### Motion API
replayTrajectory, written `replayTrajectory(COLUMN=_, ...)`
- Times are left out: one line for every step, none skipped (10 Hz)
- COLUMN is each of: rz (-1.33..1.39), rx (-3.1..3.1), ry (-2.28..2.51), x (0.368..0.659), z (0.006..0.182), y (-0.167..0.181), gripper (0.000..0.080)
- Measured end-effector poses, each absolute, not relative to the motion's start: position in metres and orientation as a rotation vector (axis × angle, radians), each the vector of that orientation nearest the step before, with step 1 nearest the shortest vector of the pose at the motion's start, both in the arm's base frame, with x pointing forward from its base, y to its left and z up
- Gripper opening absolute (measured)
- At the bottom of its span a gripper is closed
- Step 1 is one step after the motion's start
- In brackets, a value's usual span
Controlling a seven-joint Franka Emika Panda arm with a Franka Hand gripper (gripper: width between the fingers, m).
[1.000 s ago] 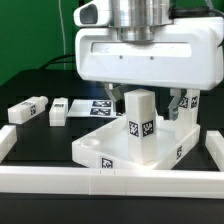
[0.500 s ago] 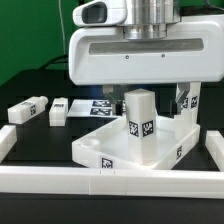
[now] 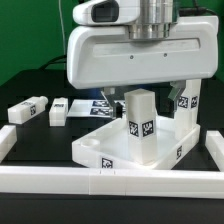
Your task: Assemble desk
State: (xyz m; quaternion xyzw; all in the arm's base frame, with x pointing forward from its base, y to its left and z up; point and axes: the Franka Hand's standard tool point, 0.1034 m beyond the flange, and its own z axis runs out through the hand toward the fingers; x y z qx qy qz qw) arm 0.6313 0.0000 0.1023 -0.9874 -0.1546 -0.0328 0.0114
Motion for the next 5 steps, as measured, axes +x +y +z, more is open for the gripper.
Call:
replayTrajectory(rz=-0.102, rx=-3.071, ry=-0.542, x=0.6312, z=0.1021, y=-0.0011, gripper=0.0649)
replayTrajectory(rz=-0.101, rx=-3.071, ry=-0.541, x=0.631, z=0.1015, y=-0.001, gripper=0.0649)
replayTrajectory(rz=-0.1, rx=-3.071, ry=-0.541, x=0.6309, z=0.1012, y=-0.0011, gripper=0.0515)
replayTrajectory(rz=-0.1, rx=-3.071, ry=-0.54, x=0.6308, z=0.101, y=-0.0012, gripper=0.0364)
replayTrajectory(rz=-0.099, rx=-3.074, ry=-0.519, x=0.6307, z=0.1007, y=-0.0012, gripper=0.0364)
